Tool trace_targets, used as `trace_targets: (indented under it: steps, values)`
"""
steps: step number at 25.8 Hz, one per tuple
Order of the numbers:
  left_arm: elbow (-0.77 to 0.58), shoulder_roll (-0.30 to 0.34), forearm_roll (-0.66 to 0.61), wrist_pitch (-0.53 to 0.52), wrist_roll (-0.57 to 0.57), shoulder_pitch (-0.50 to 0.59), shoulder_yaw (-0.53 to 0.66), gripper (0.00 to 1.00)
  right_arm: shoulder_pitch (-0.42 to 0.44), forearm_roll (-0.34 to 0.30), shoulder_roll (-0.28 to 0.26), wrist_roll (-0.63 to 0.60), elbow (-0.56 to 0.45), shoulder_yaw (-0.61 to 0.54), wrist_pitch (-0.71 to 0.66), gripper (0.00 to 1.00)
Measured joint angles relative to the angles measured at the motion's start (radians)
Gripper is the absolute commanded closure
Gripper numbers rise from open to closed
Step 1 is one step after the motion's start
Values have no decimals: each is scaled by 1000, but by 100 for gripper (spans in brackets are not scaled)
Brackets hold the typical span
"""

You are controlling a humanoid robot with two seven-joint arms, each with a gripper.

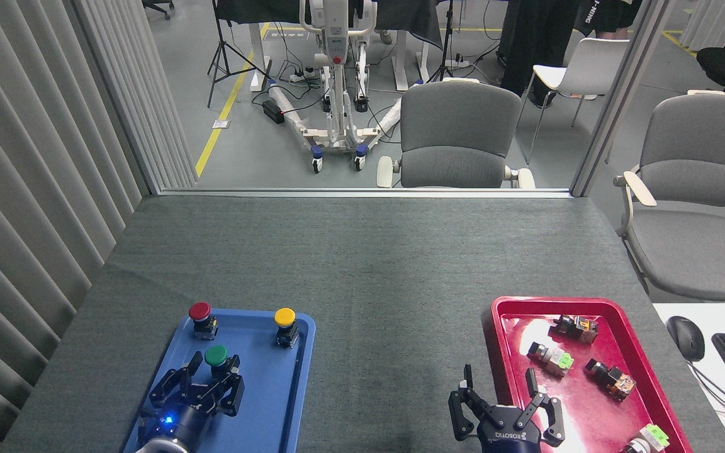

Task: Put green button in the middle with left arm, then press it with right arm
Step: 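Lift the green button with the left gripper toward the table middle, then lower the green button between the trays, open and withdraw left gripper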

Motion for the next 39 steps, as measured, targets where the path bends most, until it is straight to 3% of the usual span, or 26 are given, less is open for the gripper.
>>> trace_targets:
  steps: [4,8,15,22,27,31,39]
  values:
    - [1,8,-1,-10,4,5,-3,88,0,0,0,-4,0,0,0,1]
    - [0,18,-2,-26,28,11,-7,100,0,0,-2,-5,0,0,0,1]
    - [-75,23,0,-104,91,31,-21,100,0,0,-3,-5,0,0,0,1]
    - [-155,-14,-13,-132,102,-35,-265,100,0,0,-3,-5,0,-1,2,1]
    - [-79,-92,-16,-137,94,-109,-419,100,0,0,-3,-5,0,-2,2,1]
    - [41,-170,-18,-147,90,-149,-477,100,0,0,-3,-5,0,-5,2,1]
    - [179,-218,-32,-150,86,-203,-581,99,1,0,0,-8,0,-13,-2,1]
